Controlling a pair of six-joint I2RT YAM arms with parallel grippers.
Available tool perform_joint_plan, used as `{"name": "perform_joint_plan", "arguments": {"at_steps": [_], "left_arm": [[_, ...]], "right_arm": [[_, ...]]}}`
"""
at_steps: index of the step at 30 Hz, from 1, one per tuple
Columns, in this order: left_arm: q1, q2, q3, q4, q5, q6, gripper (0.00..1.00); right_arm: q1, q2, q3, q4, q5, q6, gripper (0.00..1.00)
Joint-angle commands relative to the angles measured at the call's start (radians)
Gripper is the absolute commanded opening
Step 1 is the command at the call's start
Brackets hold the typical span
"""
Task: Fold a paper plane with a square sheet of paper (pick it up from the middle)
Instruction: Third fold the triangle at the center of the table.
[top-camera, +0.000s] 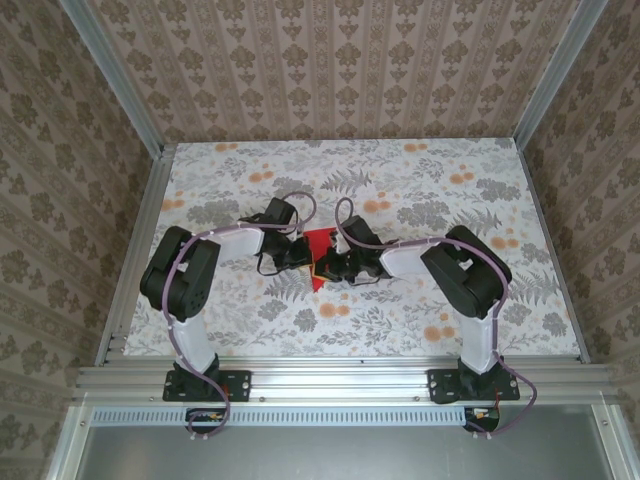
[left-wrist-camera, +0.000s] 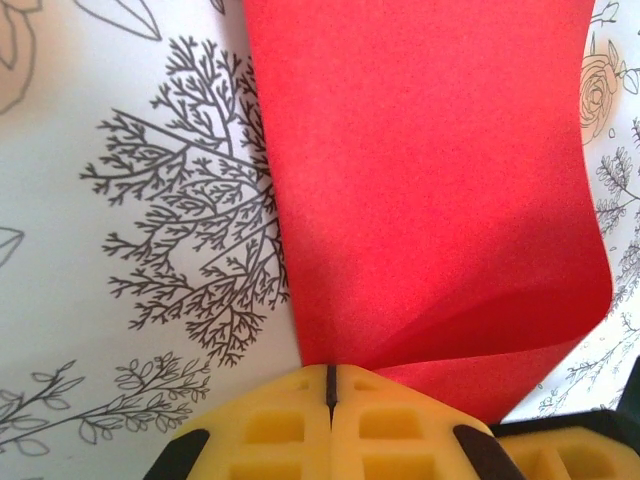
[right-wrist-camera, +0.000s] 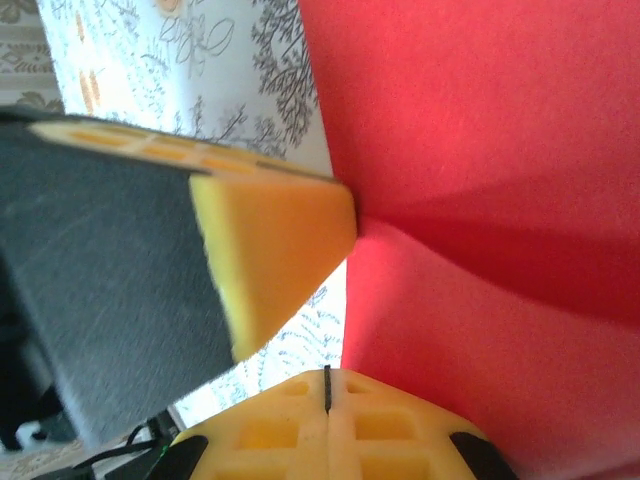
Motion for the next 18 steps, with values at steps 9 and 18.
{"name": "perform_joint_plan", "arguments": {"at_steps": [9,18], "left_arm": [[-0.013,0.071,-0.009,-0.097,-0.113,0.024,0.0],[-0.017,0.075,-0.006,-0.103,-0.121,0.022,0.0]], "right_arm": [[0.023,-0.006,-0.059,0.092,-0.085,0.032,0.0],[0.027,0.042,-0.058,0.071,-0.046,0.024,0.0]]}}
